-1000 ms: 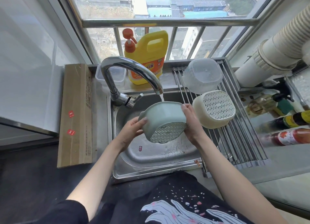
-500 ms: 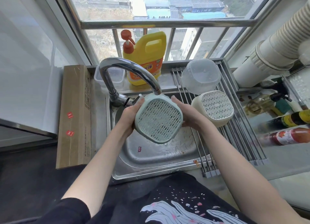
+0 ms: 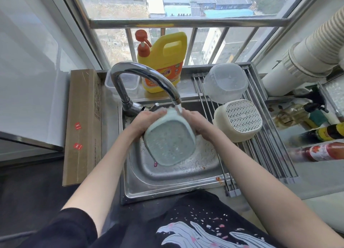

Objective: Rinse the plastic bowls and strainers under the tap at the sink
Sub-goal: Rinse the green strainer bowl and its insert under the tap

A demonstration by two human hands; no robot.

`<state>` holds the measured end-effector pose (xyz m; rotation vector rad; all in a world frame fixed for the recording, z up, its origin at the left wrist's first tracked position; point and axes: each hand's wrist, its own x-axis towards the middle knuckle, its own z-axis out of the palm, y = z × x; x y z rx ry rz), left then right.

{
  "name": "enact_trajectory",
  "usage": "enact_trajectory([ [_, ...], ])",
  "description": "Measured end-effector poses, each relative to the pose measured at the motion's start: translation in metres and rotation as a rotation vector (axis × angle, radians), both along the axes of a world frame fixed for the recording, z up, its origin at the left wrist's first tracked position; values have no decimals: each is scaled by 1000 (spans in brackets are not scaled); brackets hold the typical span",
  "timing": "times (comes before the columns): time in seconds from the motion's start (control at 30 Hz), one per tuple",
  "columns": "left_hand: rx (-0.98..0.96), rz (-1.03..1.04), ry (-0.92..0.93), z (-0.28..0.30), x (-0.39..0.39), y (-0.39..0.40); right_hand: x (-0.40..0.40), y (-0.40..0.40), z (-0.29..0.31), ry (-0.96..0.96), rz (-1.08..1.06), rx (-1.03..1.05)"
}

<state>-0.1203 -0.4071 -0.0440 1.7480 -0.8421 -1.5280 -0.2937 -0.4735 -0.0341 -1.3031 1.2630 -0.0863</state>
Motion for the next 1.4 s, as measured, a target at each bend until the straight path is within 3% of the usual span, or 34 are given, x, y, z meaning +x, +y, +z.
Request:
enact_trajectory([
  [0.07,30,-193,-89,4,-10,2,11,-1,-1,-5,111,-46],
  [0.1,35,-191,-73,1,-15,4,15,-2,-1,-4,144,-32],
  [0.23,18,110,-52,-16,-25,8,12,-10,-7,25,91,-30],
  [0.3,19,289,-12,-22,-23,4,2,-13,-12,-39,43,0],
  [0.4,44,389,89,-19,-31,-2,-7,-12,-9,-182,-81,61],
  [0.47,57,504,202,-19,-33,-4,-11,-12,-5,-194,-191,18],
  [0.57,47,663,660,-19,-27,-6,-24,-11,-9,-176,-202,-74],
  [0.63,82,787,839,-20,-24,-14,-24,2,-19,-364,-297,134],
  [0.73,155,881,770,-27,-30,-23,-3,26,-28,-736,-670,415],
  [0.83,197,905,733,-24,-34,-14,10,24,-23,-728,-1071,521],
  [0.97,28,790,915,-10,-39,-7,17,20,-11,-592,-1290,705],
  [1.13,-51,638,1095,5,-39,-2,16,30,2,-692,-1378,645],
  [1.27,-14,493,1040,23,-51,-7,-4,31,9,-805,-1368,560],
  [1.4,86,520,1062,25,-66,-8,-26,24,21,-961,-1231,474],
])
